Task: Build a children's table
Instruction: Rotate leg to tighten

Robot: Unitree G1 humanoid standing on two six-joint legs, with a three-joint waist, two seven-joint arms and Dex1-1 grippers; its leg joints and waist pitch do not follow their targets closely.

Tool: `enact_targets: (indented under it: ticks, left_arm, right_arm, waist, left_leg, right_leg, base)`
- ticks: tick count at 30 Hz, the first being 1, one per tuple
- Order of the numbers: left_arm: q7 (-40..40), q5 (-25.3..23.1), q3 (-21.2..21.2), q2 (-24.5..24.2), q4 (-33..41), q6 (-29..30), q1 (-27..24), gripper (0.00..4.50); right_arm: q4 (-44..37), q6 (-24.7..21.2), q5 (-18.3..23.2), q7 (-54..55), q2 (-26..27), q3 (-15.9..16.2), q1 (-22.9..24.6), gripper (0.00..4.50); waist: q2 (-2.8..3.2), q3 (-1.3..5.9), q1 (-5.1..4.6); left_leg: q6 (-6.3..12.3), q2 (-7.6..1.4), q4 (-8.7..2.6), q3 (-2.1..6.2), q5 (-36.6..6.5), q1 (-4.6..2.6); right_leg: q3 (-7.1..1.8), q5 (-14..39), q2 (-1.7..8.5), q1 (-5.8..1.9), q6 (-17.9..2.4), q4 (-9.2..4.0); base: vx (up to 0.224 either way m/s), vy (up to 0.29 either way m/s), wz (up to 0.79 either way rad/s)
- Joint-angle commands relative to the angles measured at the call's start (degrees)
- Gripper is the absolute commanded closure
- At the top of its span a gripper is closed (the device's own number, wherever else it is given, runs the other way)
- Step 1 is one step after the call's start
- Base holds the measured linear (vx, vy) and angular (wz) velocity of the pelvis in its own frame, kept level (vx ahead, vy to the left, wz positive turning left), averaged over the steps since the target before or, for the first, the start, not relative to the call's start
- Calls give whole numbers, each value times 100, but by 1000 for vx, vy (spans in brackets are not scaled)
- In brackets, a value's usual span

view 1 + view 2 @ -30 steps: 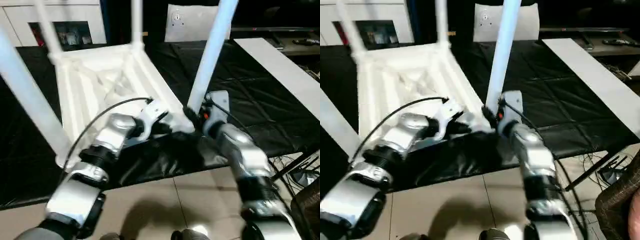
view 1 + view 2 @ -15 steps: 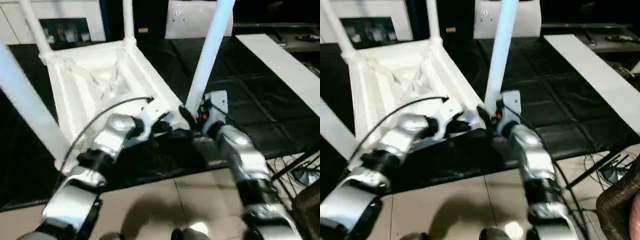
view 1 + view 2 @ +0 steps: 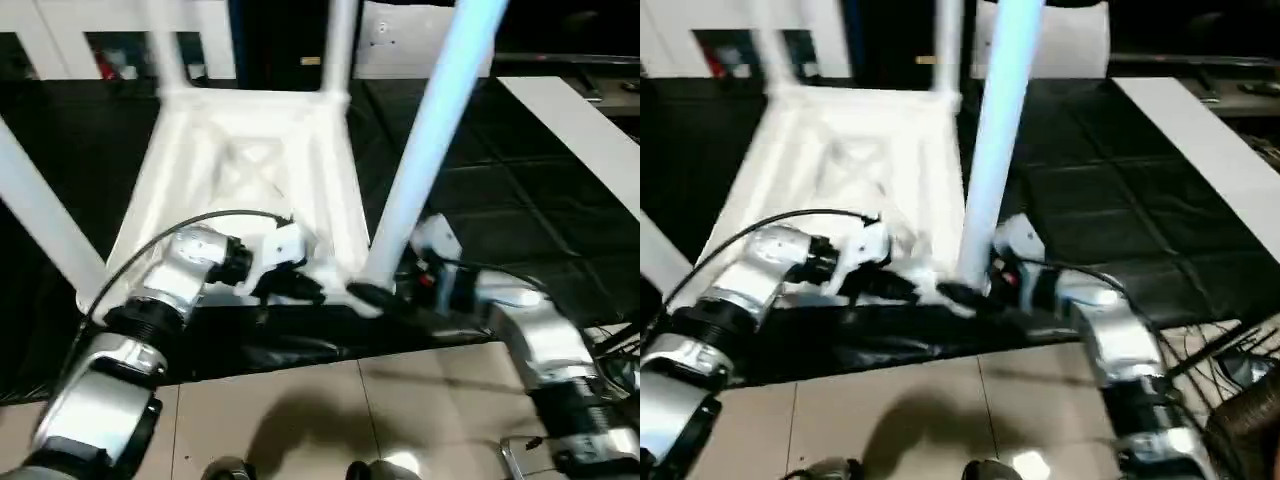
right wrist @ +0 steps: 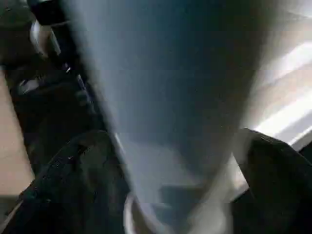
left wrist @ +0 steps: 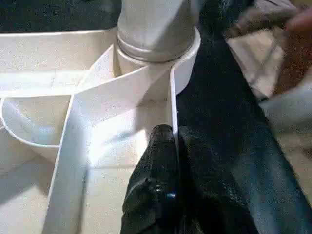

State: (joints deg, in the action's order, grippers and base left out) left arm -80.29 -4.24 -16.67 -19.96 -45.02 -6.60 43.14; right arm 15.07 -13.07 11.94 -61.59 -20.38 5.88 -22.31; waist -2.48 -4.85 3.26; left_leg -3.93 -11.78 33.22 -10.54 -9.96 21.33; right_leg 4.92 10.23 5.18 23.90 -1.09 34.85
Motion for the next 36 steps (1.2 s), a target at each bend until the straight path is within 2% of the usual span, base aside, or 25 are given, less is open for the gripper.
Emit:
enact_targets:
  ticks: [1,3,4,5,7,10,12,13,17,24,27,29,30,31,32,34,35,36]
  left_arm:
    - [-522,-67,-322,51,-26,-299,155,450]
    - [-614,-75,-346,39,-77,-370,189,450]
    - [-614,-75,-346,39,-77,-370,189,450]
    - [-689,-85,-366,29,-145,-445,231,450]
    - [-831,-117,-415,13,-298,-590,322,450]
    - [-900,-139,-444,9,-392,-681,374,450]
    - [-957,-147,-454,20,-510,-763,438,450]
    - [-988,-156,-456,32,-585,-797,487,450]
    - [-1003,-170,-475,48,-742,-900,567,450]
    - [-972,-174,-443,77,-879,-921,624,450]
    - [-791,-155,-357,110,-896,-748,642,450]
    - [-423,-95,-215,196,-791,-225,686,450]
    - [-418,-94,-213,197,-789,-217,687,450]
    - [21,17,-34,349,-686,219,719,450]
    - [21,17,-34,349,-686,219,719,450]
    - [374,72,72,490,-598,513,719,450]
    - [453,83,94,526,-574,575,713,450]
    - [882,98,184,720,-478,840,665,450]
  right_arm:
    - [-77,-87,247,-494,-162,34,-13,42]
    - [-68,-134,319,-662,-217,51,-28,58]
    - [-68,-134,319,-662,-217,51,-28,84]
    - [-41,-143,381,-786,-261,74,-52,84]
    - [-19,-199,484,-1069,-347,132,-92,92]
    - [-8,-227,517,-1211,-390,163,-109,128]
    - [32,-239,544,-1361,-438,200,-141,133]
    - [64,-252,558,-1496,-469,222,-177,160]
    - [89,-282,602,-1635,-536,285,-229,192]
    - [33,-407,644,-1797,-541,341,-231,240]
    - [-12,-579,765,-1710,-453,294,-232,243]
    - [-94,-756,886,-1381,-308,193,-219,244]
    - [-95,-758,886,-1376,-306,191,-219,244]
    - [-111,-895,850,-794,-73,70,-224,244]
    - [-111,-895,850,-794,-73,70,-224,244]
    - [-93,-930,723,-242,187,1,-237,244]
    - [-88,-939,690,-113,250,-10,-241,244]
    - [-32,-1033,534,589,624,-76,-292,244]
  waist:
    - [9,392,-17]
    - [16,393,9]
    - [9,396,19]
    - [16,398,22]
    - [12,403,43]
    - [4,407,54]
    - [1,413,65]
    - [1,422,88]
    - [-7,438,147]
    - [-28,446,174]
    - [-34,428,170]
    - [-30,416,170]
    - [-28,407,165]
    - [-37,388,150]
    - [-49,386,136]
    - [-35,363,111]
    - [-39,359,90]
    - [-52,363,39]
  left_leg:
    - [517,-178,-339,-3,-957,-86]
    - [472,-187,-338,0,-990,-81]
    - [446,-188,-337,1,-971,-80]
    - [427,-187,-338,3,-966,-80]
    - [442,-174,-331,-3,-975,-83]
    - [438,-181,-330,3,-932,-74]
    - [448,-177,-323,0,-909,-74]
    - [436,-181,-322,-2,-886,-77]
    - [431,-178,-313,-7,-813,-91]
    - [455,-182,-304,-5,-758,-79]
    - [415,-187,-315,-3,-829,-82]
    - [378,-186,-320,-1,-887,-87]
    - [331,-184,-324,1,-927,-88]
    - [277,-177,-335,3,-1031,-87]
    - [239,-176,-337,6,-1068,-94]
    - [146,-151,-356,30,-1219,-90]
    - [114,-160,-362,30,-1245,-92]
    - [38,-158,-378,49,-1252,-63]
  right_leg:
    - [-321,632,303,-367,-1503,-370]
    - [-322,738,315,-367,-1471,-369]
    - [-321,759,318,-362,-1459,-370]
    - [-320,762,318,-361,-1459,-365]
    - [-313,791,303,-364,-1435,-375]
    - [-310,743,313,-365,-1439,-364]
    - [-309,705,311,-363,-1453,-362]
    - [-308,716,316,-369,-1458,-357]
    - [-308,651,313,-370,-1467,-347]
    - [-305,611,324,-376,-1471,-325]
    - [-301,813,326,-368,-1422,-347]
    - [-303,966,332,-358,-1388,-369]
    - [-303,1091,338,-353,-1364,-380]
    - [-304,1348,340,-344,-1290,-412]
    - [-305,1481,345,-337,-1246,-422]
    - [-296,2086,355,-327,-1009,-508]
    - [-301,2125,347,-312,-987,-505]
    - [-295,2165,341,-320,-947,-487]
  base:
    - [0,0,0]
    - [0,0,0]
    - [0,0,0]
    - [0,0,0]
    - [0,0,0]
    - [0,0,0]
    - [0,0,0]
    - [0,0,0]
    - [0,0,0]
    - [0,0,0]
    - [0,0,0]
    - [0,0,0]
    - [0,0,0]
    - [0,0,0]
    - [0,0,0]
    - [0,0,0]
    - [0,0,0]
    - [0,0,0]
